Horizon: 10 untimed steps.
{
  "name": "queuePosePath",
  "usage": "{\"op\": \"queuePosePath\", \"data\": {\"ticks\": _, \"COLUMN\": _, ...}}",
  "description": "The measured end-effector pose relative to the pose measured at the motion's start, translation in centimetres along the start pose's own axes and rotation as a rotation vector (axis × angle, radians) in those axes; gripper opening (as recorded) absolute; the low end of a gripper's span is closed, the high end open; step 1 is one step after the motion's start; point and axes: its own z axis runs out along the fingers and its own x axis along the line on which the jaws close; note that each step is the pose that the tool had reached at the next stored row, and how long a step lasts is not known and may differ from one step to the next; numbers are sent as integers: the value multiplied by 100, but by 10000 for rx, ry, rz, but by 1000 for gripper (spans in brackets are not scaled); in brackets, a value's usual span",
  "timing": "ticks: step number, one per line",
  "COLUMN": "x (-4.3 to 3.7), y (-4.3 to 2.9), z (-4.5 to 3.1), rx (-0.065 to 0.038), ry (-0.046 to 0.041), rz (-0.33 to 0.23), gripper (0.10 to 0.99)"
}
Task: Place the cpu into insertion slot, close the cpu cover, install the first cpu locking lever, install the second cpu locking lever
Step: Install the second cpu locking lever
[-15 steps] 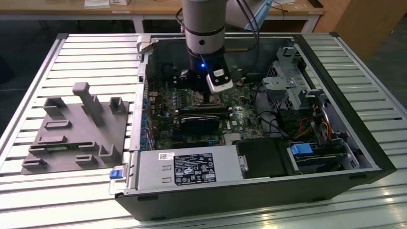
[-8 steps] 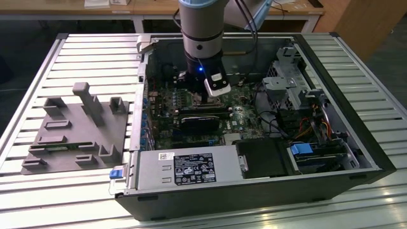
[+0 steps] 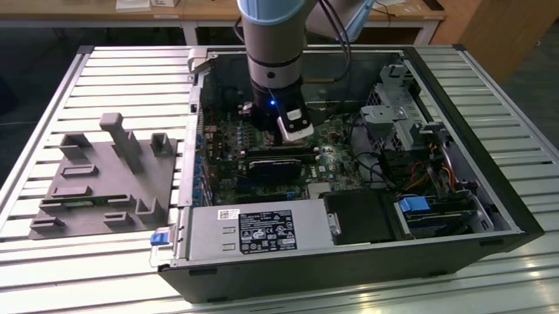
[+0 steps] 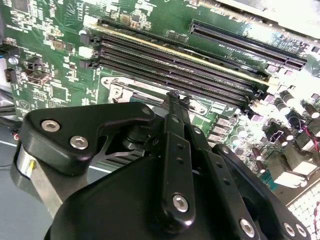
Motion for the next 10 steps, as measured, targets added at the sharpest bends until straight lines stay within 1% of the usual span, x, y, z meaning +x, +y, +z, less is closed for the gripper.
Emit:
{"op": "queuePosePath", "data": {"ticks": 4, "x": 9, "y": -49, "z": 21, "rx": -241, "ry": 67, "rz": -9, "gripper": 102}}
{"op": "queuePosePath", "data": {"ticks": 8, "x": 1, "y": -101, "z": 40, "rx": -510, "ry": 136, "rz": 6, "gripper": 102}}
{"op": "queuePosePath", "data": {"ticks": 10, "x": -4, "y": -129, "z": 43, "rx": -626, "ry": 166, "rz": 15, "gripper": 102}}
